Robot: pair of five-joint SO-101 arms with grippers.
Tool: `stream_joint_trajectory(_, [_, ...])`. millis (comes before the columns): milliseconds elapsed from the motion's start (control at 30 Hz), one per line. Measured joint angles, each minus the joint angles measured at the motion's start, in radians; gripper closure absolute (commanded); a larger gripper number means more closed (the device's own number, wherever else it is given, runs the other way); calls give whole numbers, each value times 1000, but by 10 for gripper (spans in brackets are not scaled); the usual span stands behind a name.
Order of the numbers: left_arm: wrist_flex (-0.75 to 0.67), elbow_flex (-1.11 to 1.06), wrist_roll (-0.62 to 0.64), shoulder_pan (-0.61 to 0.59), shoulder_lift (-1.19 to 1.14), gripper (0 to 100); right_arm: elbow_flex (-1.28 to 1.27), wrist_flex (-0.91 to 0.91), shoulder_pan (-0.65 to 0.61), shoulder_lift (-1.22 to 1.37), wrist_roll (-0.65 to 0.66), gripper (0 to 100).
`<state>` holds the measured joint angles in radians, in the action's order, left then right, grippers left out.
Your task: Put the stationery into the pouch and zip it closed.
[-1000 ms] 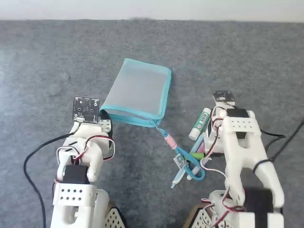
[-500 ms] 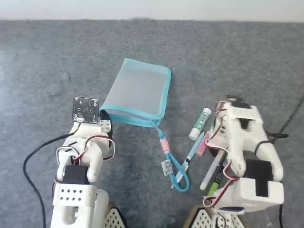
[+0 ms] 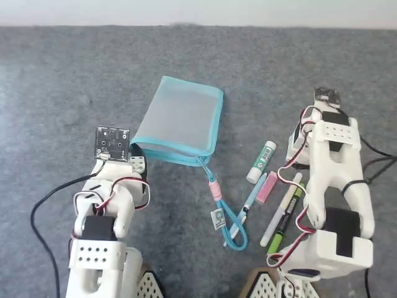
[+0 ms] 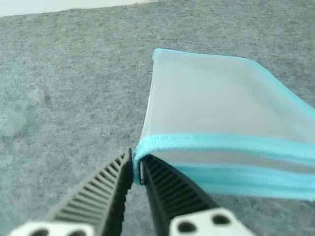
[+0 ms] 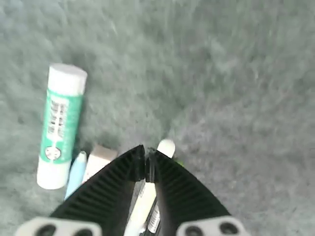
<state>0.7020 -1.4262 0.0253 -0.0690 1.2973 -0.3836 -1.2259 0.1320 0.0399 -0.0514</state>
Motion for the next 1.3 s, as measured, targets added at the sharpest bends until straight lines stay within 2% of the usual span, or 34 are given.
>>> stream_joint_trajectory(67, [0,0,0,0,0,989,0,-41,0,0,0,976])
stream_joint_trajectory(200, [0,0,0,0,0,989,-8,-129,-41,0,51,875])
stream_joint_trajectory(433, [0,0,0,0,0,989,-269,-52,-166,-163,48,837])
stream_joint_trajectory(667, [0,0,0,0,0,989,-393,-8,-160,-279,18,668])
stream_joint_trajectory(967, [0,0,0,0,0,989,-381,57,-160,-55,14,728])
stream_joint_trajectory(1300, [0,0,0,0,0,989,-319,55,-107,5,9,890])
